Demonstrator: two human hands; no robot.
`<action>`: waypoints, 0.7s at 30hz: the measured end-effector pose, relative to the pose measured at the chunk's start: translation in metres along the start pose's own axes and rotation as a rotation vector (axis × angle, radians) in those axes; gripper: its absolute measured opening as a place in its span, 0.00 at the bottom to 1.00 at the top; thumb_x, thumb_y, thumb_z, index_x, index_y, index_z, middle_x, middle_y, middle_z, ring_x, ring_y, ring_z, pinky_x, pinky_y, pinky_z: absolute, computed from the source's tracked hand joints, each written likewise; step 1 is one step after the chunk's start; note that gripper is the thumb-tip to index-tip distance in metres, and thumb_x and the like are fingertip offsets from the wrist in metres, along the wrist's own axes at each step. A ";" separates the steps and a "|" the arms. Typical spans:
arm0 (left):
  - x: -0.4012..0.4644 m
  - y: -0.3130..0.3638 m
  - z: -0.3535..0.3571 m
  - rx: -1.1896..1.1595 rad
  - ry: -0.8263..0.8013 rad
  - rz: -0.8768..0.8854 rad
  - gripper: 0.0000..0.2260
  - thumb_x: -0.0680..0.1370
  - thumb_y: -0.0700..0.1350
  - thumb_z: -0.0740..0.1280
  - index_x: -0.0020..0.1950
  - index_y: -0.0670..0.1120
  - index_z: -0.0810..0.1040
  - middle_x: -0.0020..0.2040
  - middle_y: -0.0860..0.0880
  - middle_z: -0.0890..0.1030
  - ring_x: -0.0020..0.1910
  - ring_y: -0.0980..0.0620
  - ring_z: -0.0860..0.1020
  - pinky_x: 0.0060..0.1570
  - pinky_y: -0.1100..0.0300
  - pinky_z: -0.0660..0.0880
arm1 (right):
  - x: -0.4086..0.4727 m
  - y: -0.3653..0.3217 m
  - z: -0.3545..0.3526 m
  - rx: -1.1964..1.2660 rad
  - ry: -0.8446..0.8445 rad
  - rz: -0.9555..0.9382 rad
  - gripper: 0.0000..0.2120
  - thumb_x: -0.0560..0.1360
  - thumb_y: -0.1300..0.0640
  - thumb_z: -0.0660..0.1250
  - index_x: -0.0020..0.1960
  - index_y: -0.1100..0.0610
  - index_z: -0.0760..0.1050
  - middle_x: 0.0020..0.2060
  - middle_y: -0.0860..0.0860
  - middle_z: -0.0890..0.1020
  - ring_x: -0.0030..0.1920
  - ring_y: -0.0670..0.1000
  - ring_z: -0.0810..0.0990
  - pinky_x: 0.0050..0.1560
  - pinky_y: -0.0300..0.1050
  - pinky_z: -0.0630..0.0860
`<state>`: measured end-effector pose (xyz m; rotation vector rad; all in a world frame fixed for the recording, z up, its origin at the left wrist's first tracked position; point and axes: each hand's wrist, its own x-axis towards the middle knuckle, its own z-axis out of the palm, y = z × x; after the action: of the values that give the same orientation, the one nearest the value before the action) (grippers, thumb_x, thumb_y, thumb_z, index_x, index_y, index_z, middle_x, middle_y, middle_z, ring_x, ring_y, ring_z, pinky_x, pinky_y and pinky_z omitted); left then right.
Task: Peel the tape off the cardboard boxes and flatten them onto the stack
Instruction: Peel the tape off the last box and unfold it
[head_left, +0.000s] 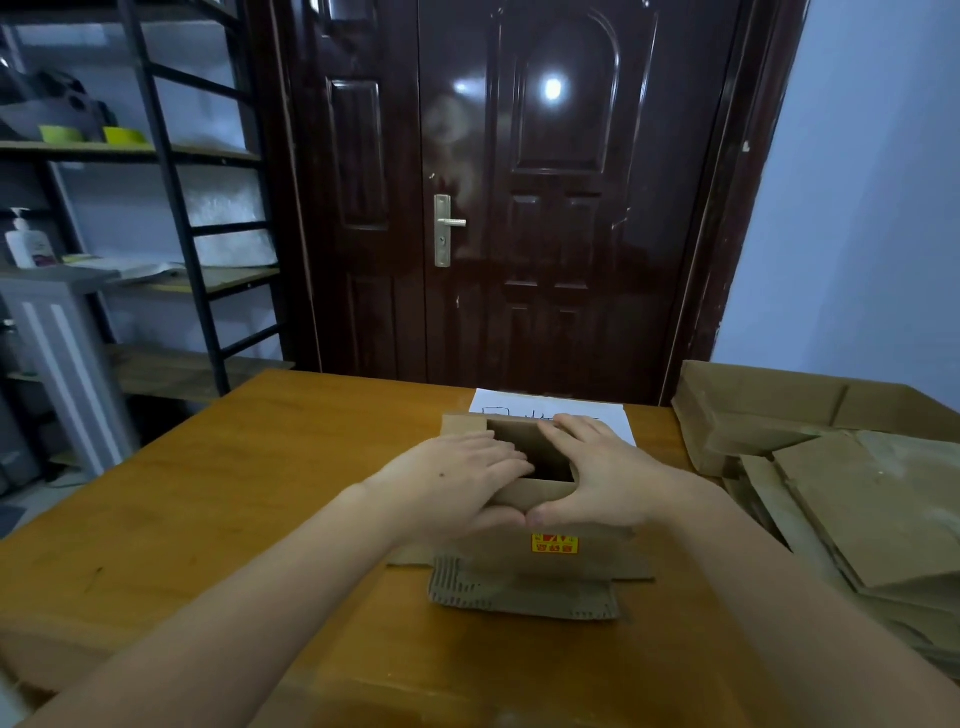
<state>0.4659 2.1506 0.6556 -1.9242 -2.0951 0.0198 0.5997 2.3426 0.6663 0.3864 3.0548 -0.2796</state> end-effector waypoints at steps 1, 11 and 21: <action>0.000 0.000 -0.003 0.013 -0.005 -0.003 0.29 0.83 0.66 0.54 0.78 0.51 0.69 0.75 0.51 0.73 0.76 0.52 0.68 0.77 0.55 0.60 | 0.000 0.000 0.000 0.003 0.003 0.002 0.60 0.62 0.20 0.63 0.83 0.46 0.42 0.81 0.44 0.46 0.80 0.50 0.43 0.79 0.56 0.55; -0.037 -0.048 -0.023 0.031 0.249 -0.156 0.27 0.83 0.63 0.48 0.63 0.53 0.82 0.53 0.56 0.84 0.50 0.57 0.81 0.51 0.59 0.80 | -0.001 0.004 0.003 0.044 0.014 0.012 0.61 0.60 0.18 0.63 0.83 0.44 0.43 0.81 0.42 0.44 0.81 0.48 0.42 0.79 0.55 0.54; -0.008 -0.045 0.014 -0.291 0.030 -0.577 0.46 0.72 0.82 0.50 0.83 0.55 0.58 0.70 0.51 0.78 0.63 0.50 0.79 0.58 0.55 0.78 | -0.001 0.005 0.002 0.008 0.008 0.009 0.60 0.60 0.17 0.60 0.83 0.43 0.43 0.82 0.43 0.43 0.81 0.49 0.41 0.79 0.55 0.53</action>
<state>0.4194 2.1406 0.6494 -1.3614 -2.6654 -0.4538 0.6017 2.3463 0.6633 0.4019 3.0600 -0.2912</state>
